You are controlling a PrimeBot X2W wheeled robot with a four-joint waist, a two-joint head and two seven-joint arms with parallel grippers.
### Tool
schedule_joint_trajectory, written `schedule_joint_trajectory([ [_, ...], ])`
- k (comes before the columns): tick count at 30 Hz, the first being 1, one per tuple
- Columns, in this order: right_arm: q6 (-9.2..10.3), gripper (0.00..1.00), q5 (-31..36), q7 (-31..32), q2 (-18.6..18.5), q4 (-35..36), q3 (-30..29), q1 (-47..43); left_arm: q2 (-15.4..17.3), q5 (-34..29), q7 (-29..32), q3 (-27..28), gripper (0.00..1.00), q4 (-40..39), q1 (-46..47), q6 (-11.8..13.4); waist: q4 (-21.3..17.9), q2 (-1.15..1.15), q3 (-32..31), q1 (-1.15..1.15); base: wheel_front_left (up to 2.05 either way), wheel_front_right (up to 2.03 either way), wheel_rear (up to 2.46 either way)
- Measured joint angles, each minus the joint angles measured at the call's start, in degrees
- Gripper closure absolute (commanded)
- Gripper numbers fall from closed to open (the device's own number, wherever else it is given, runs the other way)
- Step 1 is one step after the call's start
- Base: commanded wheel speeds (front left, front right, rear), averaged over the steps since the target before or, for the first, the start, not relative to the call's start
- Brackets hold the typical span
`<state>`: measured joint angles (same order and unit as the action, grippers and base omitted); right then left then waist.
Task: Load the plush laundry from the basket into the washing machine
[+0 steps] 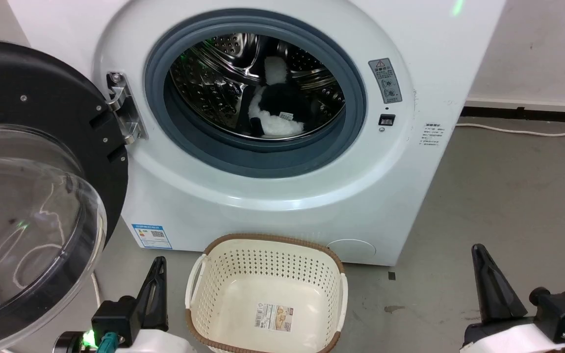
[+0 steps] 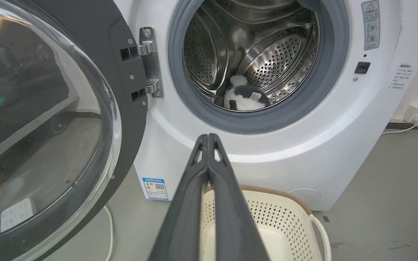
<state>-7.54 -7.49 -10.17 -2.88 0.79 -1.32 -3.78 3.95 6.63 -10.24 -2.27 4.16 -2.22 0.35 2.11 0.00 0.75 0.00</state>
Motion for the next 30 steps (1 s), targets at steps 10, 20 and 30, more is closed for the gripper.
schedule_joint_trajectory([
  [10,0.01,1.00,0.92,1.03,0.00,-0.07,0.15,0.43,-0.11,-0.60,1.16,0.34,1.00,-0.34,0.12,0.00,-0.24,0.00,-0.08,0.00,0.00,0.00,0.00],
  [20,0.01,1.00,1.78,2.27,0.00,-0.13,0.26,0.81,-0.34,-1.40,2.24,0.64,1.00,-0.85,0.14,0.00,-0.49,0.00,-0.17,0.00,0.00,0.00,0.00],
  [30,0.01,1.00,2.56,3.50,0.00,-0.19,0.43,0.89,-0.55,-2.00,3.49,0.89,1.00,-1.24,0.20,-0.01,-0.73,0.00,-0.26,0.00,0.00,0.00,0.00],
])
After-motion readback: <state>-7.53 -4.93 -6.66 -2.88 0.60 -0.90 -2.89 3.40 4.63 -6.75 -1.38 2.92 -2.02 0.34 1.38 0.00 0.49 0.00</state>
